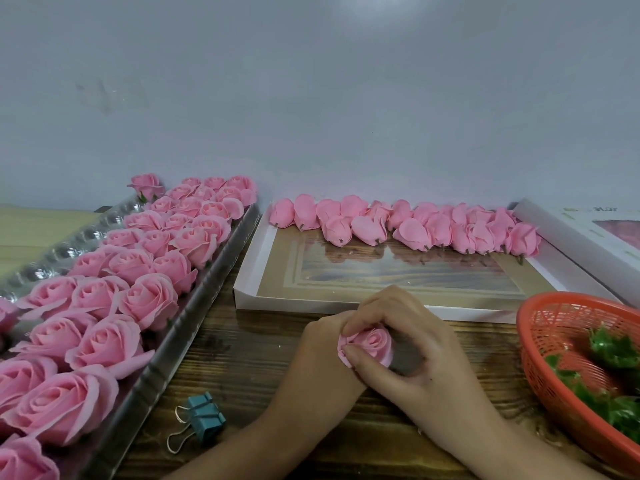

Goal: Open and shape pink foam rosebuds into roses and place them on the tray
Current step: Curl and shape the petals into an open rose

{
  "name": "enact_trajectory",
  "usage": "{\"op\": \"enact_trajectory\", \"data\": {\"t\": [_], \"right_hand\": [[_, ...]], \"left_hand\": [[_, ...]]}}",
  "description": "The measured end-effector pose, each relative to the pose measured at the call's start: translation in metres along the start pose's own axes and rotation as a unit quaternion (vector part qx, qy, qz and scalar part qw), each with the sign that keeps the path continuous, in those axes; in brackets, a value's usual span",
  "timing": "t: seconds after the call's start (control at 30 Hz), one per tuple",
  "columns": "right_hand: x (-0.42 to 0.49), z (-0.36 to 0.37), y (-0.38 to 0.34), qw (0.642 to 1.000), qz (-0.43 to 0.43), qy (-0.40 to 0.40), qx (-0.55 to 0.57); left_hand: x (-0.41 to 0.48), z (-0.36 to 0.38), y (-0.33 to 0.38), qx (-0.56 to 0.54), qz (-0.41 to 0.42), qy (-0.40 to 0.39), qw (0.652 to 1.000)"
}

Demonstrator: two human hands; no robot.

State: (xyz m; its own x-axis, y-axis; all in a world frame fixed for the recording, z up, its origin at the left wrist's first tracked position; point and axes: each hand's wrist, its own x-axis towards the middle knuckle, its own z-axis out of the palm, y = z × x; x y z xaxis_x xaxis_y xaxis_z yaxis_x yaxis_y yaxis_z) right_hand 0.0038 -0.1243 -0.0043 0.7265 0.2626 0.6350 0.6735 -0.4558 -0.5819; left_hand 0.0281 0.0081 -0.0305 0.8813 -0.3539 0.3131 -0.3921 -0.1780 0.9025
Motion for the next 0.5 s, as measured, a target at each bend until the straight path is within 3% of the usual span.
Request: {"op": "enact_trajectory", "data": {"t": [0.13, 0.5], "right_hand": [[0.0, 0.0, -0.002, 1.0, 0.009, -0.009, 0.012], [-0.003, 0.0, 0.003, 1.0, -0.007, -0.021, 0.009]], "left_hand": [[0.01, 0.008, -0.013, 0.022, -0.003, -0.033, 0.999], [0.012, 0.006, -0.017, 0.045, 0.073, -0.014, 0.996]]}}
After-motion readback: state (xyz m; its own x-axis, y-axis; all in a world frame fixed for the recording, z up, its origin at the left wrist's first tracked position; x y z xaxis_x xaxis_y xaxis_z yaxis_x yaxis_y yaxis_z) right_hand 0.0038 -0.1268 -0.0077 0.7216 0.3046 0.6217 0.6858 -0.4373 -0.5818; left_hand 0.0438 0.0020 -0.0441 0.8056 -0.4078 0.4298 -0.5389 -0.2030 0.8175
